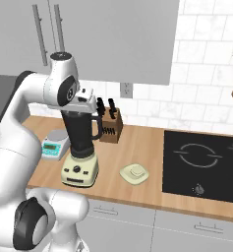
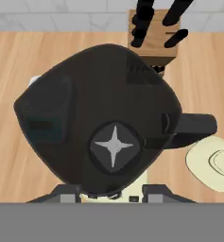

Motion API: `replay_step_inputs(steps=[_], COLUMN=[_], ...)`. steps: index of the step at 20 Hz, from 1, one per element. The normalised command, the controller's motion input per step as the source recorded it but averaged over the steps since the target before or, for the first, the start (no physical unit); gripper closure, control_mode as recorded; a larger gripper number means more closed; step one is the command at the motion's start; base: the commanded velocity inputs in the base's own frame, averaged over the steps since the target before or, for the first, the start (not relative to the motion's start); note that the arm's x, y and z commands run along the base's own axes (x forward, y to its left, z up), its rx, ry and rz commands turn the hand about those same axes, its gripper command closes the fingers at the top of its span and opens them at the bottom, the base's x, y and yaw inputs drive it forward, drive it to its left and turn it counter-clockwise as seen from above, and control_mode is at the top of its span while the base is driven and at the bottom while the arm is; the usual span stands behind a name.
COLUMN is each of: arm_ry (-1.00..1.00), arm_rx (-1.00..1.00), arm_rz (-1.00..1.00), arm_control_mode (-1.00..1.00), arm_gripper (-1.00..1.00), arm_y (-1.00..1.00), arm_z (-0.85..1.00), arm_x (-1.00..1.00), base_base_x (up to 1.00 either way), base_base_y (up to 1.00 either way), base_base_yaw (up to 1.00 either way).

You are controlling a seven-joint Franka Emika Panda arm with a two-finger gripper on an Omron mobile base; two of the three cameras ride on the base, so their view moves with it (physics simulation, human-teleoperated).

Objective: Close the lid blender by securely placing the lid on top.

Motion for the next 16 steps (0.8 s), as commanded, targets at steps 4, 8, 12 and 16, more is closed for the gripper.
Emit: replay_step_inputs(steps=[4, 8, 12, 16], arm_ry=[-0.09, -0.17, -0.02, 0.04], arm_rx=[-0.04, 0.05, 0.07, 0.10], arm_rz=[-0.05, -0.14, -0.04, -0.09], arm_control_mode=[-1.00, -1.00, -1.00, -1.00], arm_gripper=[-1.00, -1.00, -1.00, -1.00], arm_y=[0.03, -0.85, -1.00, -1.00], arm_z=[-0.11, -0.54, -0.36, -0.32], arm_x=[-0.02, -0.88, -0.52, -0.19], base_base_x=[0.00, 0.00, 0.00, 0.00], base_base_y=[0.00, 0.00, 0.00, 0.00], base_base_yaw=[0.00, 0.00, 0.00, 0.00])
